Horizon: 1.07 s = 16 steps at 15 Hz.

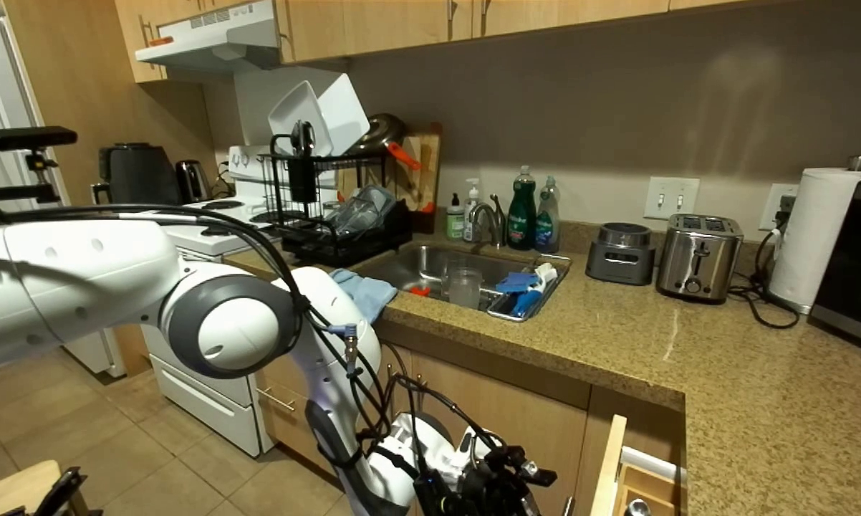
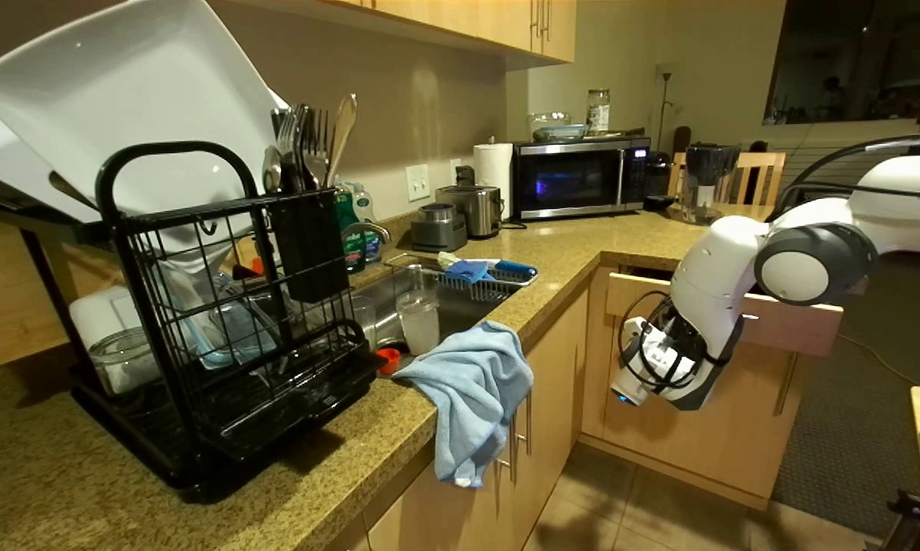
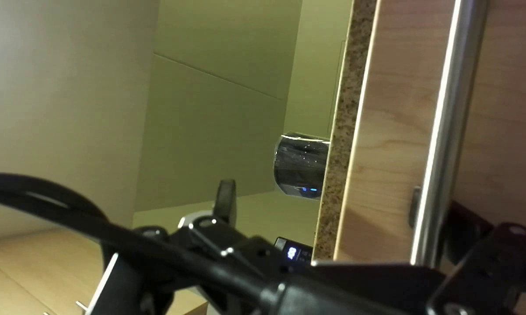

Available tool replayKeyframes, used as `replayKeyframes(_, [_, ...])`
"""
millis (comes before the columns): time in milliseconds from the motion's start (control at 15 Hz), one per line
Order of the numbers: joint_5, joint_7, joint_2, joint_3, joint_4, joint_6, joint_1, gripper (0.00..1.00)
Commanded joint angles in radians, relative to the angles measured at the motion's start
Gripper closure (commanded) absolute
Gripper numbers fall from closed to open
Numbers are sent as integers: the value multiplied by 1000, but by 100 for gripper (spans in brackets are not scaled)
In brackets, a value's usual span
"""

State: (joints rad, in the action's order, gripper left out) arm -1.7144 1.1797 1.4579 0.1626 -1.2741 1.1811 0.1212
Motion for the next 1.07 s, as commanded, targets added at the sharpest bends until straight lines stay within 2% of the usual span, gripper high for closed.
replayKeyframes(0, [22,49,-74,-8,-88,9,-5,0])
replayKeyframes(267, [10,54,-169,-41,-194,124,18,0])
replayKeyframes(533, [-12,38,-270,-54,-288,313,53,0])
replayKeyframes(733, [-13,16,-312,-51,-317,440,79,0])
replayKeyframes(1000, [17,-4,-296,-34,-292,452,86,0])
